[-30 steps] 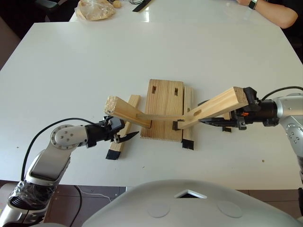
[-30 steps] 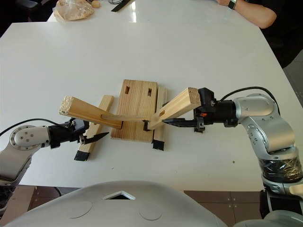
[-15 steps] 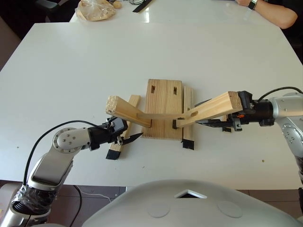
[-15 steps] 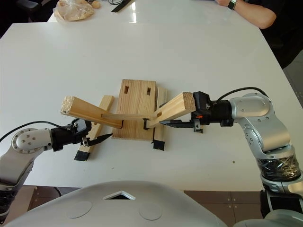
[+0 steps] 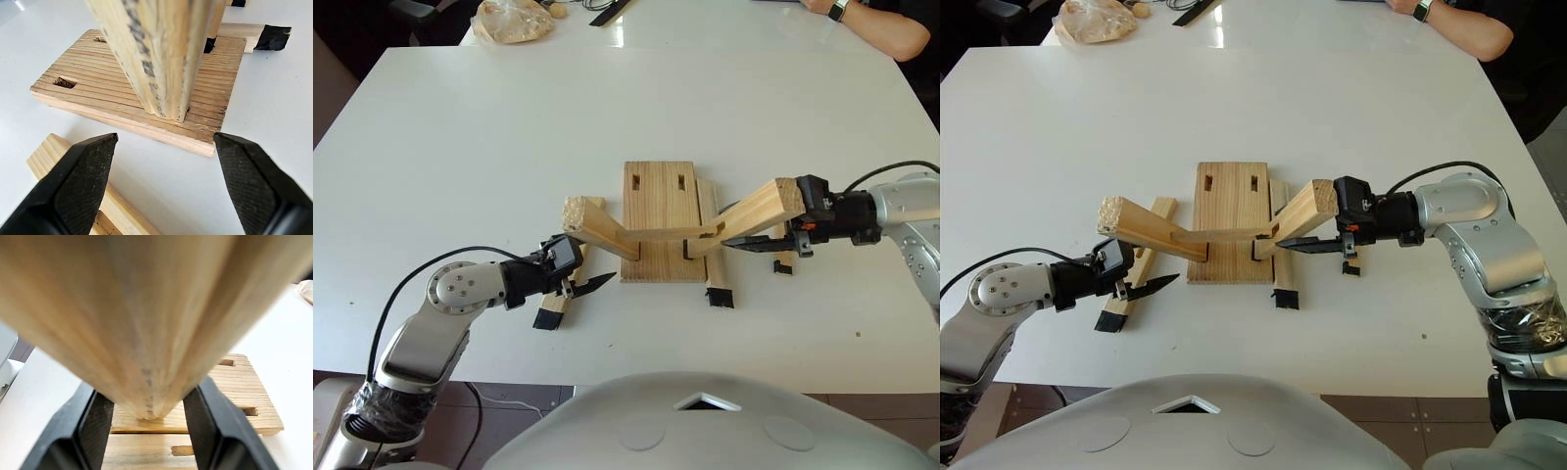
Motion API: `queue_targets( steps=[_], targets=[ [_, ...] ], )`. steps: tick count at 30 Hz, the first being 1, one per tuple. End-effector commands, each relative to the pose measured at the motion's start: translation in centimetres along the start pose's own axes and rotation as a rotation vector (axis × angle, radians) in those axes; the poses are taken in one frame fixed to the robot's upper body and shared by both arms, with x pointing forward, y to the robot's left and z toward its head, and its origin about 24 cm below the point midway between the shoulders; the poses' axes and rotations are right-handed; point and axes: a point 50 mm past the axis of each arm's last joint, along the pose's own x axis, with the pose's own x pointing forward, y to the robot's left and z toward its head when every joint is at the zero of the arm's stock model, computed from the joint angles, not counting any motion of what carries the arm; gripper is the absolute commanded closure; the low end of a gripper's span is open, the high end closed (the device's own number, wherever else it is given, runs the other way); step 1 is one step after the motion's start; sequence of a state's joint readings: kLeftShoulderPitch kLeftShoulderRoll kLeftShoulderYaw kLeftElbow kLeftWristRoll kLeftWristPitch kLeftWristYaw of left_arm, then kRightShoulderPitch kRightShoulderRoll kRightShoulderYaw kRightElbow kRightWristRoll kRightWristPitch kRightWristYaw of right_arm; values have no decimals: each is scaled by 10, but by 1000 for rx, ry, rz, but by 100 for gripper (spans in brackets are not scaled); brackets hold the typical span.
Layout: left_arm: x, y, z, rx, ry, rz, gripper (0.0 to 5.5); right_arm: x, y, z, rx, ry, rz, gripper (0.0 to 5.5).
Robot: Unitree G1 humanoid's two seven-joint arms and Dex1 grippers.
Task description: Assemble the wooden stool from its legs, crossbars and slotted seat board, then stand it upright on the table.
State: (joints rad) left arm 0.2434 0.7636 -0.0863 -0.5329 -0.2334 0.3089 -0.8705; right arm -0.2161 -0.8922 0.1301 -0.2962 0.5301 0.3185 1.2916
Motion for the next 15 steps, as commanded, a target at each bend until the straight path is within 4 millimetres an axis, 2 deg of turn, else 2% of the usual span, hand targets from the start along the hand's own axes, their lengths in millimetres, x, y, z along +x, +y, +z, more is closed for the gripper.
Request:
queue_targets(
  steps=[1,15],
  targets=[
    [6,3,3,10,-9,-2,189,7,0,-21,85,127,55,349],
    [14,7,6,6,-30,26,189,12,10,-31,23,175,147,349]
  ],
)
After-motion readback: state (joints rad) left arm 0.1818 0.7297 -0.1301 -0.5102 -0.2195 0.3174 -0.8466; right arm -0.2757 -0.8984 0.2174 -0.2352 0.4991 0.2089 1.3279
